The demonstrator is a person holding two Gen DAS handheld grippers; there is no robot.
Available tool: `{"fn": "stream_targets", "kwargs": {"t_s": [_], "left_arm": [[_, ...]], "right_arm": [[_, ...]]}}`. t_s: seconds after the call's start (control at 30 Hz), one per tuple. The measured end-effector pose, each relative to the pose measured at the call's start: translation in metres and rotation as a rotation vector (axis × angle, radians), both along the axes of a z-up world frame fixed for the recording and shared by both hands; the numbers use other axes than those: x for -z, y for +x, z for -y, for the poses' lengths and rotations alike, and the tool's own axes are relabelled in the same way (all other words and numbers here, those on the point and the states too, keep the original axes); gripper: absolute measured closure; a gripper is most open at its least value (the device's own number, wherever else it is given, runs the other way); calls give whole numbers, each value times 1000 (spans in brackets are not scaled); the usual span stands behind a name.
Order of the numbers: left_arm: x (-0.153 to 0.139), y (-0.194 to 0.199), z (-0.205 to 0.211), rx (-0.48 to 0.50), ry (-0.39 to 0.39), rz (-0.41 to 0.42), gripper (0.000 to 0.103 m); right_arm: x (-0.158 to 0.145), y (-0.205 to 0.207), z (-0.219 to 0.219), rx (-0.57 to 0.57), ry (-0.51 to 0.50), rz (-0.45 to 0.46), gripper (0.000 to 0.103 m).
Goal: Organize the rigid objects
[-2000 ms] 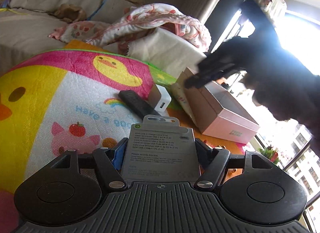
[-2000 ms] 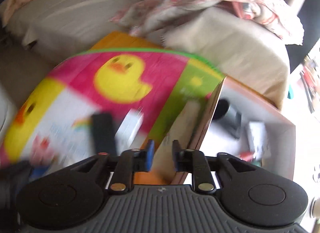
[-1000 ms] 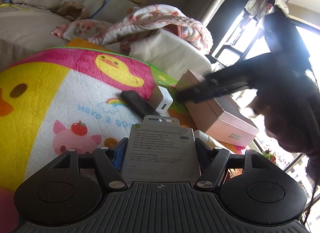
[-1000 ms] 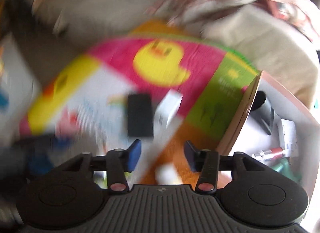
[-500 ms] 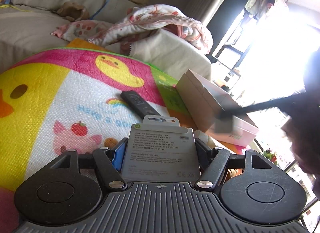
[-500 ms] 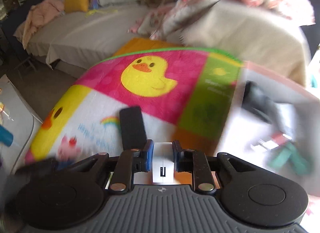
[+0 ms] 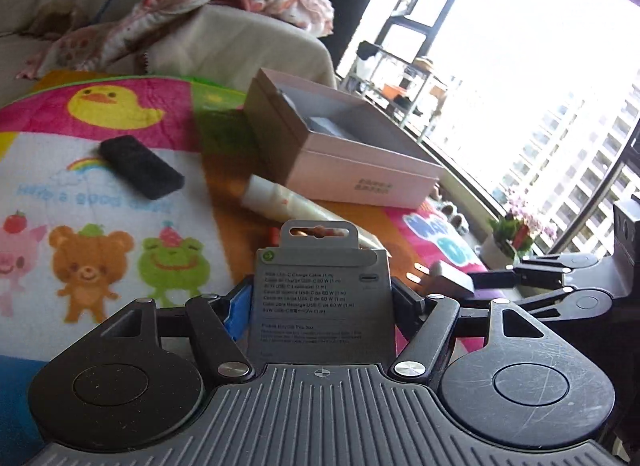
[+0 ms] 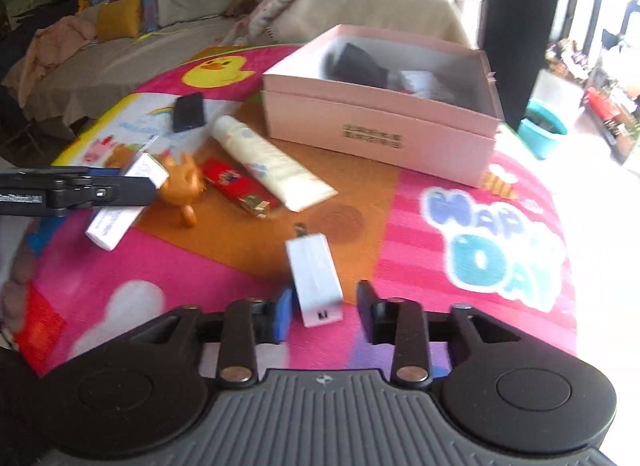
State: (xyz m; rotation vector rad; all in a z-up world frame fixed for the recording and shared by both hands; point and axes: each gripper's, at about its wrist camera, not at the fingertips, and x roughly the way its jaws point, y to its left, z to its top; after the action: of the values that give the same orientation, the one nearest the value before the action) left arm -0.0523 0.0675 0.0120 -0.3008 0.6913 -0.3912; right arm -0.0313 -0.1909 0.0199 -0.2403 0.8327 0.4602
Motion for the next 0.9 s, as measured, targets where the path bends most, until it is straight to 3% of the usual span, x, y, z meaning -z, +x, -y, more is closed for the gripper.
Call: {"fn": "stream_targets", "kwargs": {"t_s": [0.07, 0.17, 0.23, 0.3, 0.37, 0.5, 0.9], "left_arm": [[-1, -5, 14, 47, 28, -12, 29], [0, -14, 31, 95, 81, -30, 29], [2, -19, 40, 83, 137, -37, 29], [3, -23, 46, 36, 221, -29, 29], [3, -24, 50, 0, 295, -22, 29], [4, -24, 54, 7, 345, -25, 29], [5, -20, 61, 10, 391, -31, 29]], "right_arm": [[4, -5, 6, 41, -54, 63, 44], [7, -6, 19, 143, -84, 132, 44], [6, -8, 26, 158, -2, 119, 42], [6, -14, 29, 122, 123, 78, 32], [8, -17, 22, 83, 172, 70, 29], [18, -9, 0, 118, 116, 90, 28], [26, -9, -1, 158, 111, 122, 20]]}}
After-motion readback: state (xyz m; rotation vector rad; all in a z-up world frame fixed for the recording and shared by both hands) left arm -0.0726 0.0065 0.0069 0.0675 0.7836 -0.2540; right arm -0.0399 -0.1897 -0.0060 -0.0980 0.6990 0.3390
